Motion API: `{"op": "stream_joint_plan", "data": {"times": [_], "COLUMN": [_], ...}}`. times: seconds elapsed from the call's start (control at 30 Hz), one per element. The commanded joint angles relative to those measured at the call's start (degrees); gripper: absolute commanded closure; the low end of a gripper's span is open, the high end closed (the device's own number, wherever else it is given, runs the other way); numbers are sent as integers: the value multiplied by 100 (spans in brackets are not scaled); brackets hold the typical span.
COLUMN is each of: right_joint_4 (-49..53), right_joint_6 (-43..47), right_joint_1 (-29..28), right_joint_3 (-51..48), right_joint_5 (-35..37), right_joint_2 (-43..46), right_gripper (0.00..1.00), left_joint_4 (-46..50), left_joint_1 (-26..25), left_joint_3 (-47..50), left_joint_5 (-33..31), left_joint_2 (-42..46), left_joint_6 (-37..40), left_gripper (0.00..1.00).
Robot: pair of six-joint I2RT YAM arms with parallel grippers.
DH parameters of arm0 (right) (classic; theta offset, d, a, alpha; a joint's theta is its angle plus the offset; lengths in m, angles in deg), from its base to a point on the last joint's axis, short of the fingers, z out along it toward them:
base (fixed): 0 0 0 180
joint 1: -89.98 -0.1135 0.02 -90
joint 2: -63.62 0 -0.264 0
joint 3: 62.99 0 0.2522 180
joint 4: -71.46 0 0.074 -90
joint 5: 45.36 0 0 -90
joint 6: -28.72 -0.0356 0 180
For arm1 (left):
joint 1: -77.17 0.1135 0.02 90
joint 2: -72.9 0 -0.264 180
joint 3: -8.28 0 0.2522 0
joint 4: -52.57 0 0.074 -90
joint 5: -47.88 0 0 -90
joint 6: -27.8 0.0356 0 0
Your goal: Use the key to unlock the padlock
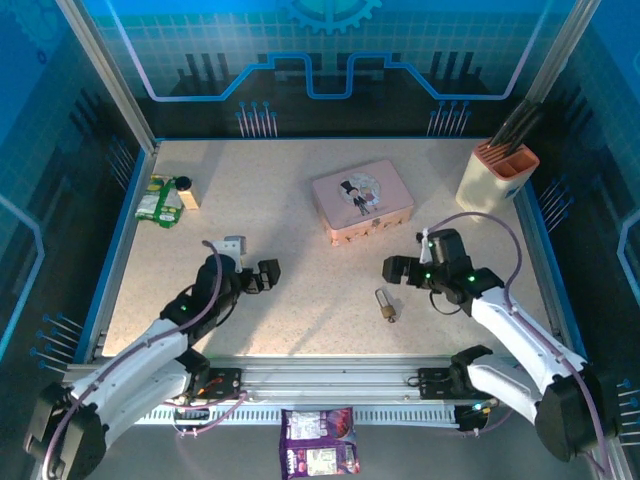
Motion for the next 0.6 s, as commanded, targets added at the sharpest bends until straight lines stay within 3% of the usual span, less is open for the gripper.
{"op": "stream_joint_plan", "data": {"times": [0.0,0.2,0.33,0.43,0.57], "right_joint_4": [-69,-313,-1379,-2732,-3771], "right_joint_6": [209,1061,1874,2634,2925], "right_joint_1": [346,538,567,589,743], "right_joint_3": [463,744,113,-763,-1417], "right_joint_5": [42,638,1529,1834,2172], "right_joint_2": [203,606,1030,1524,1632], "right_gripper": [0,0,0,0,0], "left_joint_4": [206,35,-677,-1860,-4479], "left_joint_1": [49,48,53,83,234], "left_joint_3": [-563,-853,-771,-499,324], "left_joint_5": [-226,-1476,-2734,-3209,-3315], "left_joint_2": [-210,-216,-487,-998,-1829], "left_joint_6": [165,772,995,1715,3019], "left_gripper": [1,1,1,1,1]}}
